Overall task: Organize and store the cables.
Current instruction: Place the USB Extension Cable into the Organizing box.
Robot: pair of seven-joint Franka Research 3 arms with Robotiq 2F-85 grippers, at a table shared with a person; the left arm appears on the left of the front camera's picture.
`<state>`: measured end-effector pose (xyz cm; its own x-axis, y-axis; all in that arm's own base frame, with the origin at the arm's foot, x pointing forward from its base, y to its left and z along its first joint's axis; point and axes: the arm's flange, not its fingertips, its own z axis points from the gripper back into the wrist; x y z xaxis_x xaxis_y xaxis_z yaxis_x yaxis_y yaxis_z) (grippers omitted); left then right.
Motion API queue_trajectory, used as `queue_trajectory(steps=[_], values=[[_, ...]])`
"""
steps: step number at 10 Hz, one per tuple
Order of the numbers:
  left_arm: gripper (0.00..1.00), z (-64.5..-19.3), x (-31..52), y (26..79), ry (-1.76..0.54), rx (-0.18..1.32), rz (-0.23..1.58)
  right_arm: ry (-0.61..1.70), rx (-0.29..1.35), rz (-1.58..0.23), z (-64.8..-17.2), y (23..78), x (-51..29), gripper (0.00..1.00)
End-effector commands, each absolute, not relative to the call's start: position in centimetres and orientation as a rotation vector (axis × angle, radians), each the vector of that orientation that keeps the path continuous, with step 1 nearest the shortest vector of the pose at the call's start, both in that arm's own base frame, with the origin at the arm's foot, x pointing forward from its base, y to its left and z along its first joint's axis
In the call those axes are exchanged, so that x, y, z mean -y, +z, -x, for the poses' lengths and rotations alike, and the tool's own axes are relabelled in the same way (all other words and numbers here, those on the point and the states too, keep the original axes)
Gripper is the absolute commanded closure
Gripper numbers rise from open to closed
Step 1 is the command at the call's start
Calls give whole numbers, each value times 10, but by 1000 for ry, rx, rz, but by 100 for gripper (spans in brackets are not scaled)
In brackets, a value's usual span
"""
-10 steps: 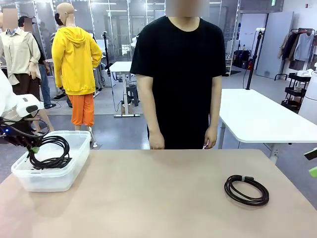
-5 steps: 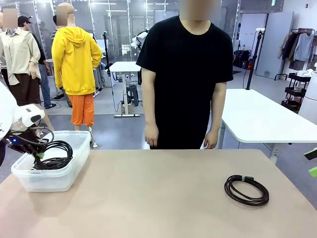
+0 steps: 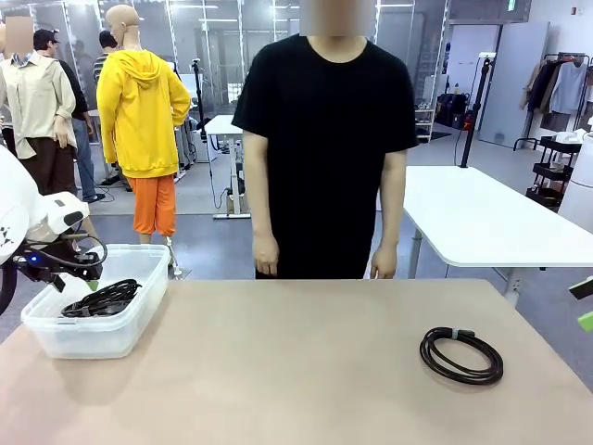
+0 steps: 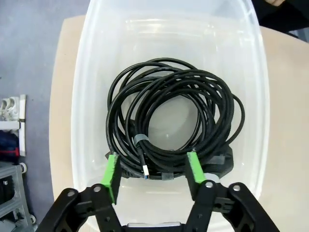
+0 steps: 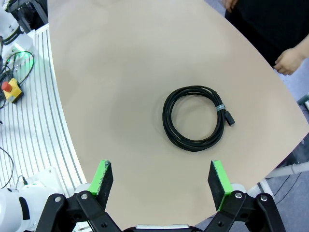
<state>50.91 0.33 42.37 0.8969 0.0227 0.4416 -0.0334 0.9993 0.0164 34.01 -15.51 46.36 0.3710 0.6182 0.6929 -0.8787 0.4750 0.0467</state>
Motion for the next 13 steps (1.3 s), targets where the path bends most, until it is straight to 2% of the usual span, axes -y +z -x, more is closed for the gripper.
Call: queue_trajectory(steps=[1,13], values=[[0,-505,5,427,42,462,-33,992,671,-462,-341,465,155,0],[0,-508,3,426,28,462,-21,992,671,-462,-341,465,155,0]])
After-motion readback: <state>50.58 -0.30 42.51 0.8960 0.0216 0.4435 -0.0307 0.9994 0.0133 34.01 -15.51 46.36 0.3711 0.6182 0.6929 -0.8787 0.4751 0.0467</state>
